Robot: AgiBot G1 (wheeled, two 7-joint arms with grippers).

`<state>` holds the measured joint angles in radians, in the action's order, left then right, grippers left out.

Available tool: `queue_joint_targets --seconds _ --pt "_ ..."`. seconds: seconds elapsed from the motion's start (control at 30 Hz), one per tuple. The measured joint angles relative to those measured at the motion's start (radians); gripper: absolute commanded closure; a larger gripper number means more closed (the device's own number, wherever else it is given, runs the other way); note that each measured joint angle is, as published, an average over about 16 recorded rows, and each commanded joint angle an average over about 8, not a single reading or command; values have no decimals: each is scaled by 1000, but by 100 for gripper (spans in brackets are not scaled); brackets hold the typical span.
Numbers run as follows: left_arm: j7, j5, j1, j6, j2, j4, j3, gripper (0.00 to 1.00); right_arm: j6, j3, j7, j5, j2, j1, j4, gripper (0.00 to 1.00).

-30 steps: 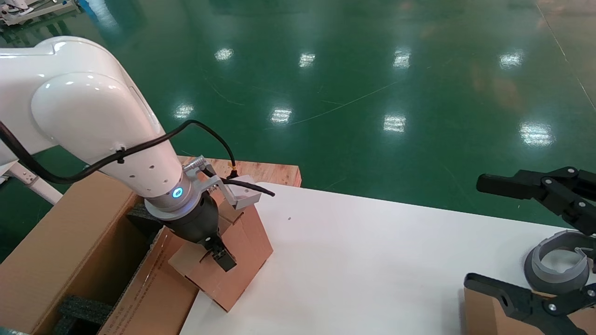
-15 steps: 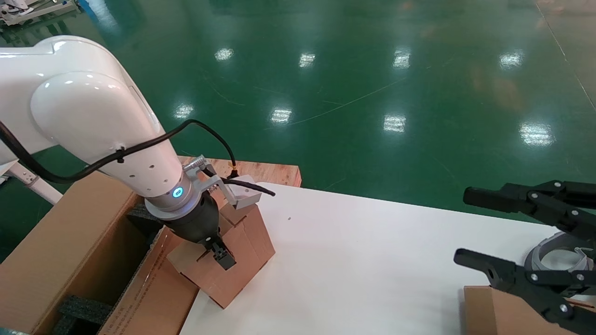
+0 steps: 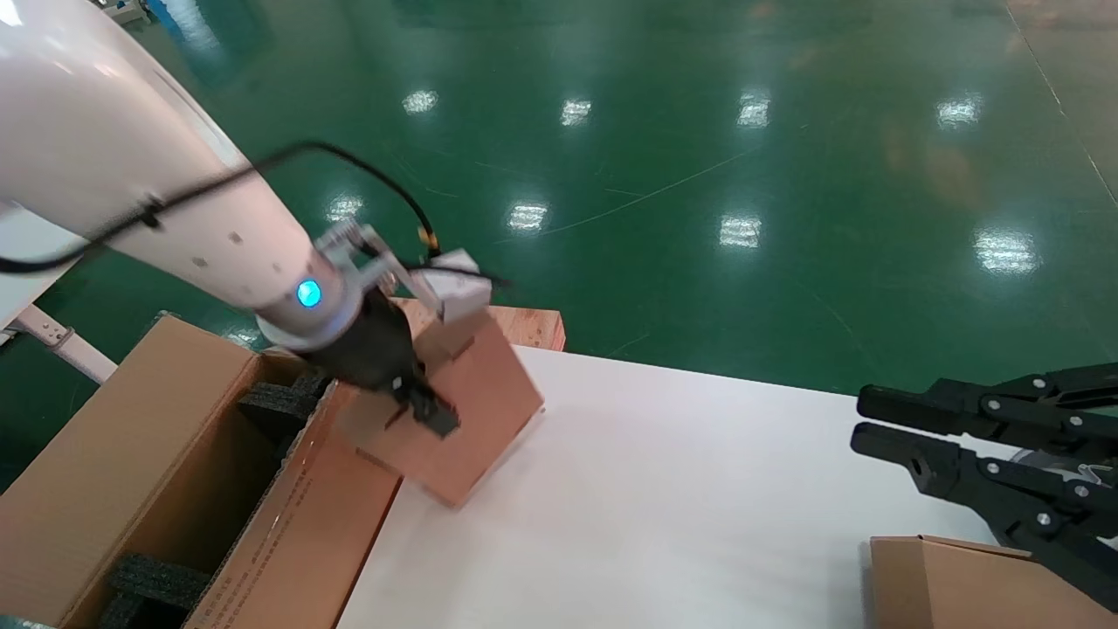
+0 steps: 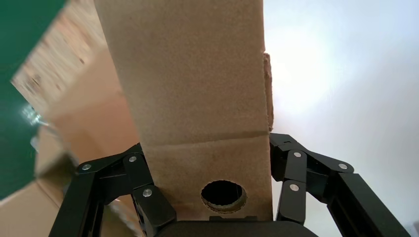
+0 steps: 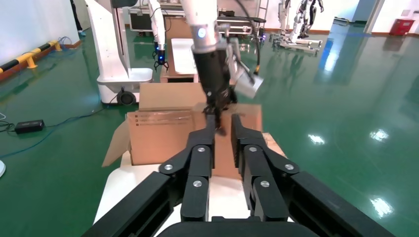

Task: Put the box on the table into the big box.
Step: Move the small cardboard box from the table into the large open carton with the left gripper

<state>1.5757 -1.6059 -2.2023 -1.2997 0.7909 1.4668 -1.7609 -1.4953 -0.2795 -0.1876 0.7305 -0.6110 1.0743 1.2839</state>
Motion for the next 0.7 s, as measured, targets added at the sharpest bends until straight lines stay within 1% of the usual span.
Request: queue_joint_targets --seconds 0.27,0.47,0.7 --pt "-67 12 -36 4 -85 -5 144 100 0 0 0 0 0 0 0 0" --pt "-138 41 -63 4 -163 -20 248 100 0 0 0 0 0 0 0 0" --pt "-232 87 -94 -5 -257 -52 333 100 0 0 0 0 0 0 0 0"
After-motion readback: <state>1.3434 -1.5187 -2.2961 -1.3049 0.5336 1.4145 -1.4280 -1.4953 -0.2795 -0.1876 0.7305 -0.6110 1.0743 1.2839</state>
